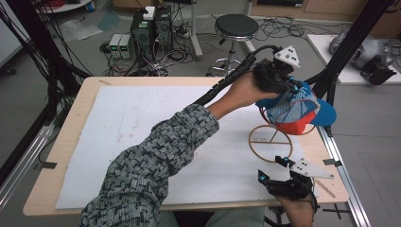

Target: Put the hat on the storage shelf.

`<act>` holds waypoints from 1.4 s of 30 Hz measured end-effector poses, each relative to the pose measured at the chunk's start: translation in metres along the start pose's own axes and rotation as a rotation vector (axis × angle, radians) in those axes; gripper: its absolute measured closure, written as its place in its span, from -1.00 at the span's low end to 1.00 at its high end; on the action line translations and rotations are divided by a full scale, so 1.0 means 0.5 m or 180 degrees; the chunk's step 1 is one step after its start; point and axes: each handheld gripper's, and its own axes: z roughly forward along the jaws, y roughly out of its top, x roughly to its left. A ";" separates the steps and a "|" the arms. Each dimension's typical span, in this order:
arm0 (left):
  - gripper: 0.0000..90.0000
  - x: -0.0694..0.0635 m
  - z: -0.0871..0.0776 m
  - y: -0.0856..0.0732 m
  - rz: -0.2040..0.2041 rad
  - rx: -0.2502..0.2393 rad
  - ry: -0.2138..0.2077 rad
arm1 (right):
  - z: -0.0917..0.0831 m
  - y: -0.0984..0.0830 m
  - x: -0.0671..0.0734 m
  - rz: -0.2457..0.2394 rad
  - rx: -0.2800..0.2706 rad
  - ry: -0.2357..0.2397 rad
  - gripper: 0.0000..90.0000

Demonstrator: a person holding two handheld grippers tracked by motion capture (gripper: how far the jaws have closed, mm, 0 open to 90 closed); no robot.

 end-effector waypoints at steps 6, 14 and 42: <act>0.99 -0.014 0.011 -0.006 0.0002 0.0049 -0.0064 | 0.000 0.000 0.000 0.0002 -0.0003 0.0003 -0.75; 0.99 -0.014 -0.001 -0.022 -0.0103 -0.0033 -0.0034 | 0.001 0.000 0.000 0.0006 0.0005 0.0006 -0.75; 0.99 -0.025 -0.038 -0.090 -0.0190 -0.0293 0.0035 | 0.005 0.001 0.000 0.0001 0.0030 0.0013 -0.75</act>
